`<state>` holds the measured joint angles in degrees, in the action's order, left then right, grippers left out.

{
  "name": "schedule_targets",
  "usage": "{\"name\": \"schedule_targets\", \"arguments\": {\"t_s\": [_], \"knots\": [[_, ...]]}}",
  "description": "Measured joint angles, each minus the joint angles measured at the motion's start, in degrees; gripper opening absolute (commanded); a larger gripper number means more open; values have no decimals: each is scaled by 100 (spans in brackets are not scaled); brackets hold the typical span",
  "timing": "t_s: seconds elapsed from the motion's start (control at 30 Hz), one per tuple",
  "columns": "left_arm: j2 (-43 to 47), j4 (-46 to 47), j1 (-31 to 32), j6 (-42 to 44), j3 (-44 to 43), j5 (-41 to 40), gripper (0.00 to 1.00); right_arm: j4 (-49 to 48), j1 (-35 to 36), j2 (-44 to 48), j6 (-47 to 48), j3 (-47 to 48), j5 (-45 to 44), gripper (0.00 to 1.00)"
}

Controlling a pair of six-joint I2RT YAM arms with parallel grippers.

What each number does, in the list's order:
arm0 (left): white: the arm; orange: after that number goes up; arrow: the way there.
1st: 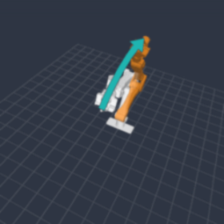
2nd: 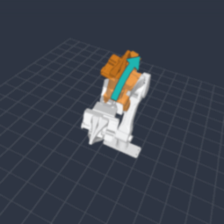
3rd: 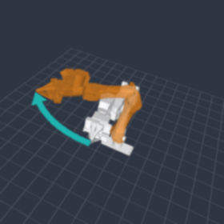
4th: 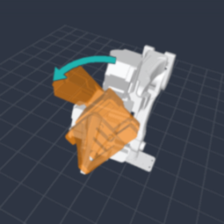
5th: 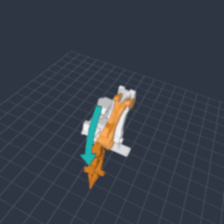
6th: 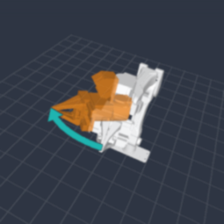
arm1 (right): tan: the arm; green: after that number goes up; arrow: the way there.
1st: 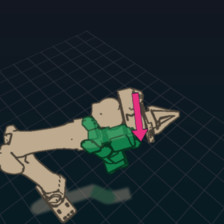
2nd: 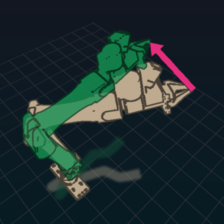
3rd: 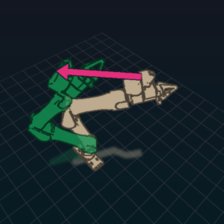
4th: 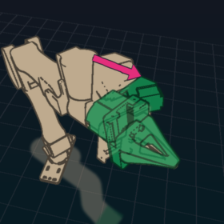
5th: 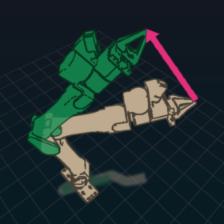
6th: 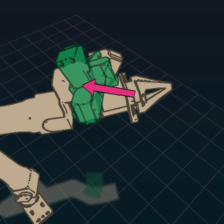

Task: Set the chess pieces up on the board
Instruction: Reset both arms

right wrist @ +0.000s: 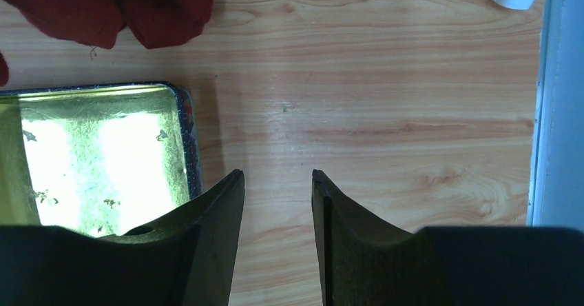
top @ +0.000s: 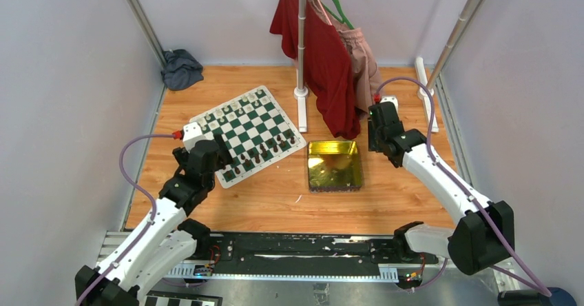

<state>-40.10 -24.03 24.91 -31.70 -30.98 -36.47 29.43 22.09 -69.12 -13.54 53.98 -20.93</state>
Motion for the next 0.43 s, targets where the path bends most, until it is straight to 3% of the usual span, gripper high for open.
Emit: {"name": "schedule_targets", "arguments": {"t_s": [0.43], "knots": [[-173, 612, 4, 133, 293, -232, 100, -31, -33, 22, -9, 181, -647, 51]]}}
